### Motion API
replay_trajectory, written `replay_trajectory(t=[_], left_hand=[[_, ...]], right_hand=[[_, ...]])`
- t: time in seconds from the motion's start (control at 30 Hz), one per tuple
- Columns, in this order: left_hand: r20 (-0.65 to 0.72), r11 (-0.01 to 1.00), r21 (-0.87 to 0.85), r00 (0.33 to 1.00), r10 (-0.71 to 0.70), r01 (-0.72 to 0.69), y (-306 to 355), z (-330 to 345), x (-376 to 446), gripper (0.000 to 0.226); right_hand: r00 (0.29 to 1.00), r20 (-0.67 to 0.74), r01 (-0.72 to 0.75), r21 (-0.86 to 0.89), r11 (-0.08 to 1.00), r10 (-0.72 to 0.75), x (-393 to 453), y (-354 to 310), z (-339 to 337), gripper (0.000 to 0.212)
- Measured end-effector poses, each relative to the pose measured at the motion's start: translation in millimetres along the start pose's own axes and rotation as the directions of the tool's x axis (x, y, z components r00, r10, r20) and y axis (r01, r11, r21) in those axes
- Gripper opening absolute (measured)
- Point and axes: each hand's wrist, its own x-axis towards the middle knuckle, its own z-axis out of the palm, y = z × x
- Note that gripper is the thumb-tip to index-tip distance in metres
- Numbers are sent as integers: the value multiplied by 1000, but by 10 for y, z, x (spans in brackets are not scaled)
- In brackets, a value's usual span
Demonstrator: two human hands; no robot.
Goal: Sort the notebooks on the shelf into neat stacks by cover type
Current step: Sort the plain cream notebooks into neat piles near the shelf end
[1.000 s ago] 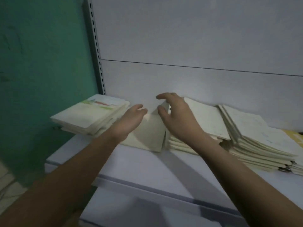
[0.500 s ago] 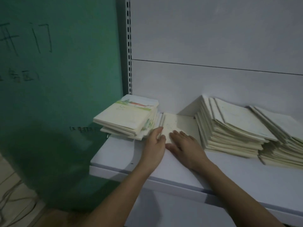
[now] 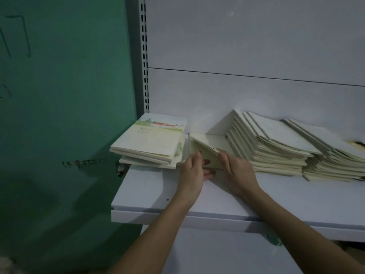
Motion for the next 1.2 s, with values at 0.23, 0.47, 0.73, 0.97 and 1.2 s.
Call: replay_trajectory(t=[0.23, 0.47, 0.73, 0.97, 1.2], left_hand=[[58, 952, -104, 957, -284, 289, 116, 180, 128, 36], [203, 858, -225, 884, -421, 461, 560, 497, 330, 29], [29, 985, -31, 985, -169, 170, 1192, 284, 480, 62], [14, 991, 6, 990, -137, 137, 1326, -204, 357, 74], [41, 991, -15, 991, -131, 131, 1499, -583, 176, 71]], right_hand=[[976, -157, 142, -66, 988, -150, 13, -49, -105, 39], [953, -264, 184, 112, 977, -149, 26, 153, -46, 38], [888, -328, 384, 150, 911, -321, -14, 145, -47, 21], [929, 360, 83, 25, 996, -87, 208, 214, 148, 73], [813, 583, 107, -155, 982, 3, 531, 108, 192, 54]])
